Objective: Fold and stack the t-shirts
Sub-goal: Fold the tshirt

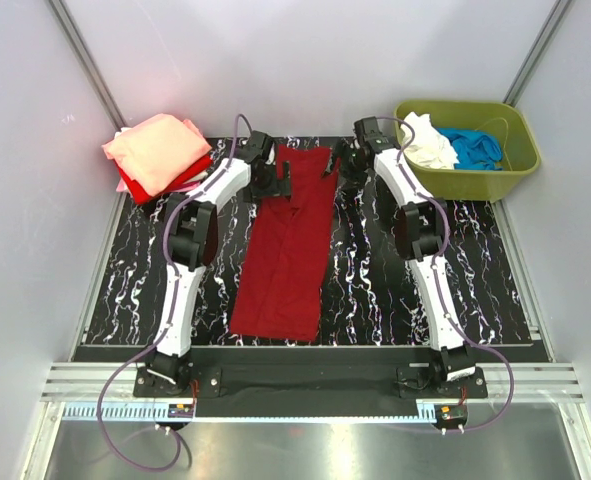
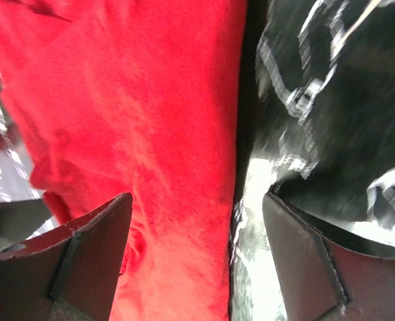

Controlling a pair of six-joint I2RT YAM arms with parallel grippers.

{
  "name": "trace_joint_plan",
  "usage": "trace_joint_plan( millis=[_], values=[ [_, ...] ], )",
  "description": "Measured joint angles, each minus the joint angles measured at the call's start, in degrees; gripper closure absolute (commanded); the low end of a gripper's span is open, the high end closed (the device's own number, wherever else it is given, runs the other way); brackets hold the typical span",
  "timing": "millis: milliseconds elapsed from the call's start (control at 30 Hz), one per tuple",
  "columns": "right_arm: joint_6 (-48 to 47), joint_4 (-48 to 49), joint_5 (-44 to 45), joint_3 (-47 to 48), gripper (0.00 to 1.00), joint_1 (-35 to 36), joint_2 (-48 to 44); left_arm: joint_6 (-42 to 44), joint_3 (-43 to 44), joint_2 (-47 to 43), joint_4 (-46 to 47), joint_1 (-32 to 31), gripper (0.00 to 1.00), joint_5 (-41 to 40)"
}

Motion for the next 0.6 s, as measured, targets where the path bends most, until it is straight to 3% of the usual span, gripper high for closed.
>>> trace_joint_plan(
  millis=[167,300,433,600],
  values=[
    [2.6,5.42,-2.03,4.13,0.16,-2.05,3.26,-0.55,10.88,6.14,-2.51,1.81,0.01,2.78],
    [3.87,9.6,-3.08,5.55,0.08,-2.32,4.66,-1.42,10.91,5.73,-3.43,3.85,0.01,3.72],
    [2.95,11.37,-2.95,3.61,0.0,-2.38,3.39,-1.55,-2.69,-3.3,-2.69,5.4,0.01,2.86],
    [0.72,11.15,-1.05,-10.93,0.0,-2.38,-7.21,-1.86,-20.26,-23.91,-1.79,5.66,0.01,-0.37]
  ],
)
